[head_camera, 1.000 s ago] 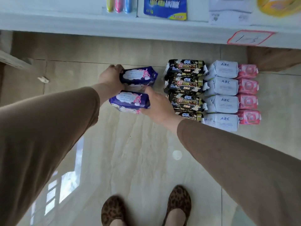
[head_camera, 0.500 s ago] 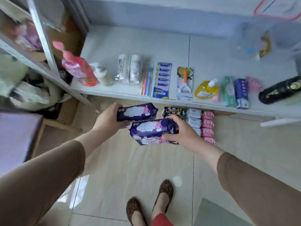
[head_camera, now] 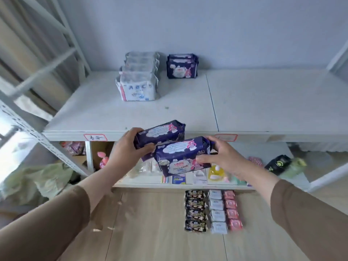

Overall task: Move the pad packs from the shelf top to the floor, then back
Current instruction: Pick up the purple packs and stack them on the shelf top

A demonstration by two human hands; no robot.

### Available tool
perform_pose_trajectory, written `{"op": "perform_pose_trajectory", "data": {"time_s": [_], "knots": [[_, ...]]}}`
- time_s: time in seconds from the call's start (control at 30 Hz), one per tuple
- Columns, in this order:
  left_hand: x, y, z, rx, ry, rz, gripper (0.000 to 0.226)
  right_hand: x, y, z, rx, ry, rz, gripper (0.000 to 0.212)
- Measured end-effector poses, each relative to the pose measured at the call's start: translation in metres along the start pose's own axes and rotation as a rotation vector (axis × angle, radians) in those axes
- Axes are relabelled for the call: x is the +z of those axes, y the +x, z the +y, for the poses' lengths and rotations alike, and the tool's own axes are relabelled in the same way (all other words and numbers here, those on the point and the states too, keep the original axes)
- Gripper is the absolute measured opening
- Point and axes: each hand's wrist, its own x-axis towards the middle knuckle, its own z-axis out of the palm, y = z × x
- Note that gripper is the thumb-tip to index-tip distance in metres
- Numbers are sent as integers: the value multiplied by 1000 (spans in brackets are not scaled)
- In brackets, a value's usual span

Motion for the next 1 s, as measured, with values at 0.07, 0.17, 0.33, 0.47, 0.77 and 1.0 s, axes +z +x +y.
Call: {"op": "perform_pose_trajectory", "data": {"time_s": [0.07,0.17,0.33,0.47,0.77,1.0], "knots": [[-11,31,26,43,20,28,45,-23,14,-18,-42,9,16,46],[-17,87,64,93,80,24,45,-62,44,-38,-72,22,19,48],[-2,188,109,148,227,-22,49,-116,104,-51,-113,14,27,50],[12,258,121,156,328,-26,46,-136,150,-45,-104,46,37,48],[38,386,104,154,500,-160,51,-137,231,-22,-65,94,138,43],[60,440,77,168,475,-201,52,-130,278,-17,-9,155,194,44]]}}
